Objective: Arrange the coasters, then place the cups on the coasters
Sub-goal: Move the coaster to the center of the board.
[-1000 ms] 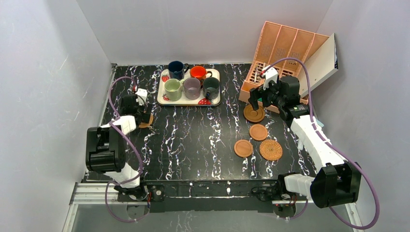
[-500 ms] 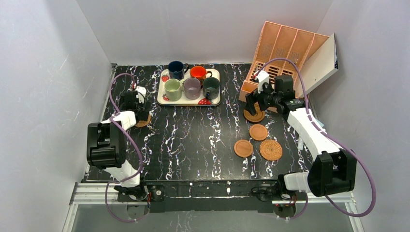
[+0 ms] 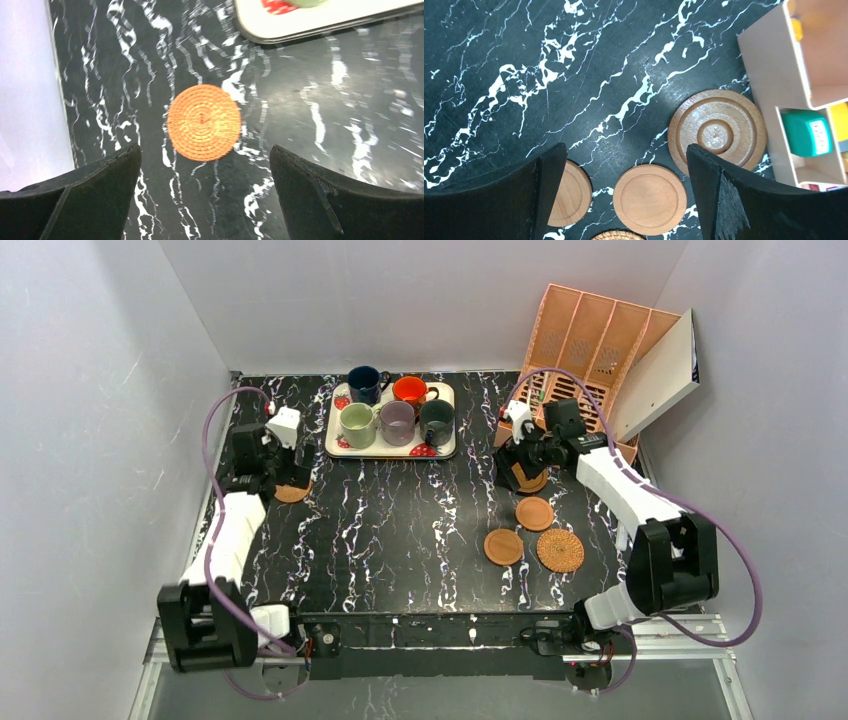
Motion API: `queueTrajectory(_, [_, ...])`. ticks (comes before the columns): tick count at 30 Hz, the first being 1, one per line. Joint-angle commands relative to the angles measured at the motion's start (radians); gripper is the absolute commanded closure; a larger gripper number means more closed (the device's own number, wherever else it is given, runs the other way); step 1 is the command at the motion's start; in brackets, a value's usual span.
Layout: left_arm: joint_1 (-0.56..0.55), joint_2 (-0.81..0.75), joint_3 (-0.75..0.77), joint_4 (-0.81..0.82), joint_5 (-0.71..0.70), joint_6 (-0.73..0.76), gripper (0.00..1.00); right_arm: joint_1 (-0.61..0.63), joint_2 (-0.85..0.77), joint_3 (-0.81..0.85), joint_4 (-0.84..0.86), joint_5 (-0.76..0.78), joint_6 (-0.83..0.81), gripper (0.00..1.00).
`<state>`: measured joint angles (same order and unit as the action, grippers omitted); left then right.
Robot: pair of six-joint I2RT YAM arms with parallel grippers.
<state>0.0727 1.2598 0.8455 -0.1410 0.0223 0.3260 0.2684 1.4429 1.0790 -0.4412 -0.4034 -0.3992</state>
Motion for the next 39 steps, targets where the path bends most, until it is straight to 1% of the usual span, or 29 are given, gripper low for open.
queueTrajectory(1, [0.002,-0.154,-0.051,-0.194,0.281,0.063,0.02,0.012,0.043,0.061,-0.061,-0.022,-0.029,0.01])
queueTrajectory(6, [0.002,-0.204,-0.082,-0.250,0.291,0.073,0.02,0.021,0.093,0.083,-0.126,-0.025,-0.055,0.01])
queueTrajectory(10, [0.002,-0.237,-0.094,-0.266,0.359,0.057,0.02,0.047,0.132,0.092,-0.199,0.012,-0.104,0.01])
queueTrajectory(15, [0.002,-0.269,-0.148,-0.220,0.458,0.028,0.02,0.105,0.142,0.049,-0.185,0.085,-0.136,0.01])
queueTrajectory(19, [0.002,-0.265,-0.169,-0.200,0.477,0.024,0.02,0.132,0.169,0.052,-0.186,0.119,-0.132,0.01])
queueTrajectory(23, [0.002,-0.258,-0.180,-0.195,0.528,0.022,0.02,0.139,0.178,0.047,-0.182,0.138,-0.133,0.01])
queueTrajectory(26, [0.002,-0.264,-0.182,-0.172,0.493,0.018,0.02,0.140,0.178,0.045,-0.176,0.142,-0.131,0.01])
queueTrajectory(30, [0.002,-0.239,-0.194,-0.052,0.393,-0.041,0.02,0.141,0.182,0.040,-0.162,0.150,-0.126,0.01])
queueTrajectory(34, [0.002,-0.160,-0.179,-0.057,0.418,-0.055,0.02,0.144,0.189,0.041,-0.161,0.165,-0.124,0.01])
queueTrajectory(39, [0.002,-0.144,-0.200,-0.051,0.408,-0.051,0.02,0.150,0.174,0.034,-0.152,0.190,-0.127,0.01])
